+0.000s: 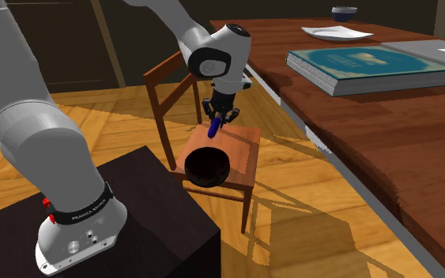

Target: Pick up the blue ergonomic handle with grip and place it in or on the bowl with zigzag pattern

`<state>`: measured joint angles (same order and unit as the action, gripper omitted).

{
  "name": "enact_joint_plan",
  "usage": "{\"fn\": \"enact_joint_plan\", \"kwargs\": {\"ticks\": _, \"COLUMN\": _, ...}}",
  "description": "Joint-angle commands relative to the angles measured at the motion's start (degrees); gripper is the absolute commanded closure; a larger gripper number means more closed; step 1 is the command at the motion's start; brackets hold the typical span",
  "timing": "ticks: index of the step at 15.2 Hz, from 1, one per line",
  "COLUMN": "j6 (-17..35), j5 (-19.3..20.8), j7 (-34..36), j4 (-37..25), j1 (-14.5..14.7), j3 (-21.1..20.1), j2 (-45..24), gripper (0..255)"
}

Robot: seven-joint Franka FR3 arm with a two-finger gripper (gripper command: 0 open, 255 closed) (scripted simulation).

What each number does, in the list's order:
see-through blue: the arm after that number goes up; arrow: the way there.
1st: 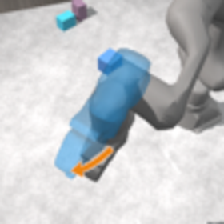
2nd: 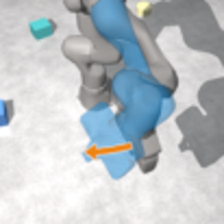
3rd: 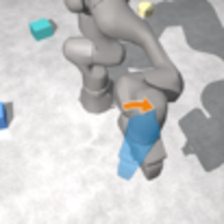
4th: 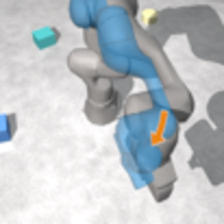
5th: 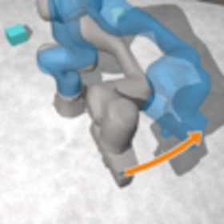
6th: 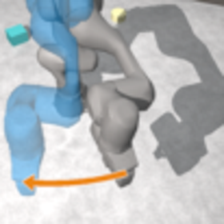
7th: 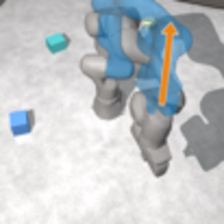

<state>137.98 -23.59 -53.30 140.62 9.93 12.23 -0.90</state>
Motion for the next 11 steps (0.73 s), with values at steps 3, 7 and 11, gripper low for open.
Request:
{"fn": "enact_joint_plan", "kwargs": {"ticks": 3, "j6": 0.91, "j5": 2.32, "j7": -2.44, "j4": 8.23, "j1": -2.08, "j3": 1.93, "j2": 6.96, "gripper": 255}}
{"fn": "enact_joint_plan", "kwargs": {"ticks": 7, "j6": 0.72, "j5": 6.16, "j7": -4.22, "j4": 15.45, "j1": -5.21, "j3": 3.98, "j2": 14.07, "gripper": 255}}
{"fn": "enact_joint_plan", "kwargs": {"ticks": 11, "j6": 3.26, "j5": 4.74, "j7": -6.43, "j4": 16.80, "j1": -5.01, "j3": 4.65, "j2": 12.51, "gripper": 255}}
